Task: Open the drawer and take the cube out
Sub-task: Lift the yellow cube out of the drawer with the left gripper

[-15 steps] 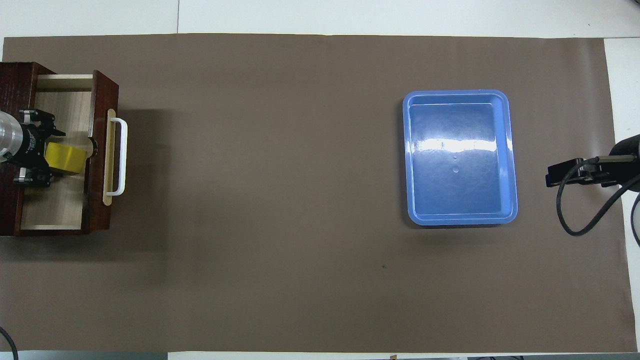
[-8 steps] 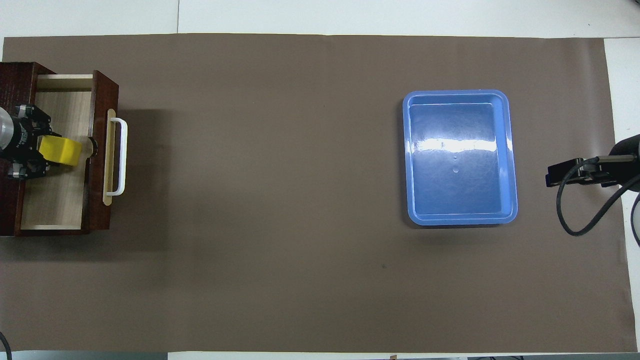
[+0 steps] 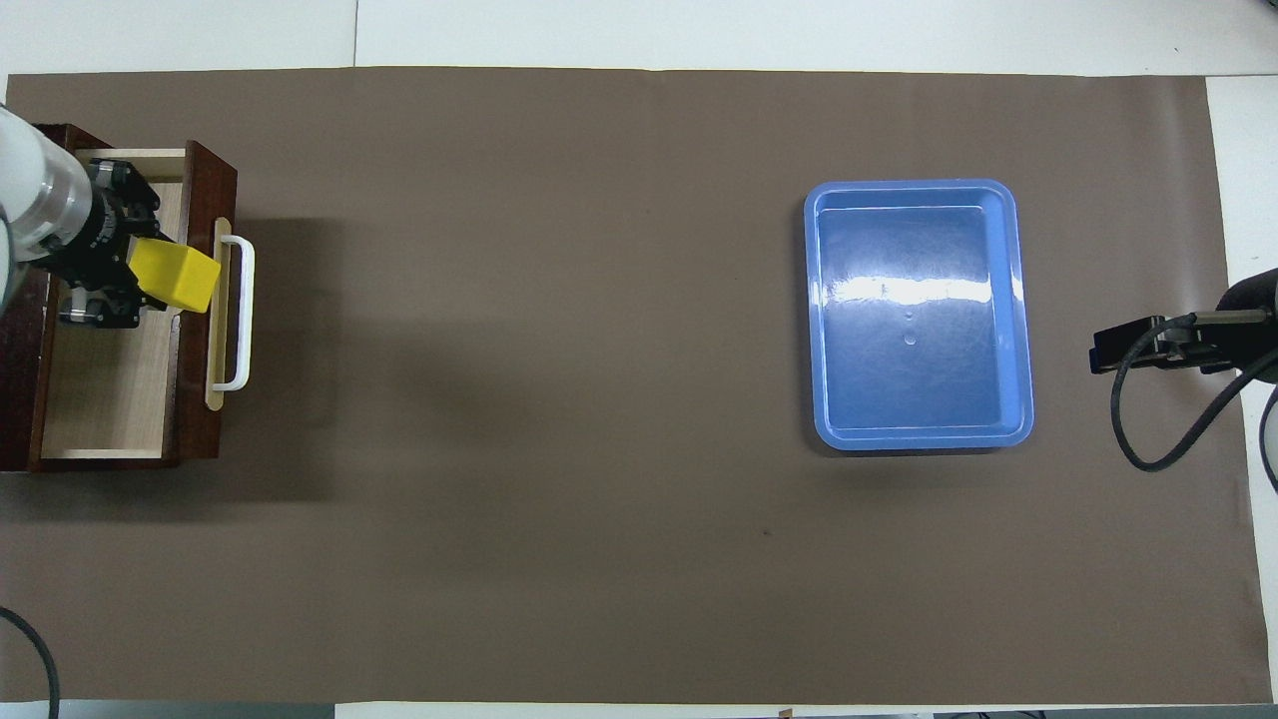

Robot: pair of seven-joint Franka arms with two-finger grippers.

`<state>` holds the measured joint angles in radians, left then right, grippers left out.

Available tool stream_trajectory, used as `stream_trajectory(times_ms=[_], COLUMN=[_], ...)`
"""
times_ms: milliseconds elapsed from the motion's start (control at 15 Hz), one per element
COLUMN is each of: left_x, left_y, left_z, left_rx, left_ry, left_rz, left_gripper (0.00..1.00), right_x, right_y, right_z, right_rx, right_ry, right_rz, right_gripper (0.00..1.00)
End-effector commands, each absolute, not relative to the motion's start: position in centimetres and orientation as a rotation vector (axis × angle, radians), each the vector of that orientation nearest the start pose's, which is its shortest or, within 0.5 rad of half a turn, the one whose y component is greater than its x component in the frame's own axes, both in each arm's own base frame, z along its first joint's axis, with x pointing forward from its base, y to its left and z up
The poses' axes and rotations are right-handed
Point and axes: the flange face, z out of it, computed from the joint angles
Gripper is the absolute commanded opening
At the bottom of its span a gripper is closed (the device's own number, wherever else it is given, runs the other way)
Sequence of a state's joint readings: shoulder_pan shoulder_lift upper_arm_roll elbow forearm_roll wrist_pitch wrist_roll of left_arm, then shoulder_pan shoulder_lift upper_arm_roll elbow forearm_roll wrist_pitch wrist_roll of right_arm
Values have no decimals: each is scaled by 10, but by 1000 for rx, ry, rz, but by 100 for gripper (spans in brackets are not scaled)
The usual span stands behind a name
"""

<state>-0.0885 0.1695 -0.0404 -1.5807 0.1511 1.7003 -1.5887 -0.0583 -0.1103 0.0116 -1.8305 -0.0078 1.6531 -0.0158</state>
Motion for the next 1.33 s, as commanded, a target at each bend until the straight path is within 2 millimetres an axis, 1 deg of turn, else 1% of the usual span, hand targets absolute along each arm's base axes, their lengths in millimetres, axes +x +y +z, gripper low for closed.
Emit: stream_trajectory(times_ms=[0, 67, 133, 200, 267, 400, 533, 600, 733, 800, 867, 933, 1000, 1067, 1133, 1267], left_x=[613, 607, 603, 599, 595, 586, 579, 571, 560, 555, 549, 544, 541, 541, 540, 540], left_y=[-127, -154, -173, -190, -205, -240, -265, -283, -308, -319, -329, -337, -339, -340, -340, -338], left_z=[543, 544, 544, 546, 547, 550, 552, 553, 554, 556, 555, 554, 554, 553, 550, 548], left_rx=[-2179, -2151, -2127, -2103, -2086, -2085, -2058, -2060, -2044, -2050, -2063, -2076, -2083, -2084, -2085, -2080], left_ry=[-2099, -2168, -2214, -2265, -2298, -2360, -2430, -2437, -2460, -2471, -2460, -2435, -2426, -2422, -2417, -2414], left_rz=[-56, -30, -21, -3, 25, 51, 53, 54, 56, 51, 48, 43, 37, 30, 19, 17], left_gripper=[0, 0, 0, 0, 0, 0, 0, 0, 0, 0, 0, 0, 0, 0, 0, 0], right_x=[512, 509, 507, 507, 507, 508, 512, 516, 525, 531, 536, 541, 547, 554, 570, 592], right_y=[-28, -30, -33, -39, -41, -41, -40, -37, -19, -5, 5, 9, 13, 21, 27, 37], right_z=[571, 568, 568, 568, 568, 569, 570, 571, 568, 562, 555, 549, 540, 532, 519, 512], right_rx=[-3163, -3159, -3157, -3156, -3156, -3157, -3147, -3149, -3145, -3143, -3141, -3125, -3076, -3013, -2940, -2800], right_ry=[28, 33, 38, 52, 55, 50, 66, 87, 232, 249, 256, 311, 405, 539, 732, 966], right_rz=[113, 164, 174, 174, 169, 155, 105, 69, 21, 9, 15, 8, 18, 38, 80, 125], right_gripper=[100, 100, 100, 100, 100, 100, 100, 100, 100, 100, 100, 100, 100, 100, 100, 100])
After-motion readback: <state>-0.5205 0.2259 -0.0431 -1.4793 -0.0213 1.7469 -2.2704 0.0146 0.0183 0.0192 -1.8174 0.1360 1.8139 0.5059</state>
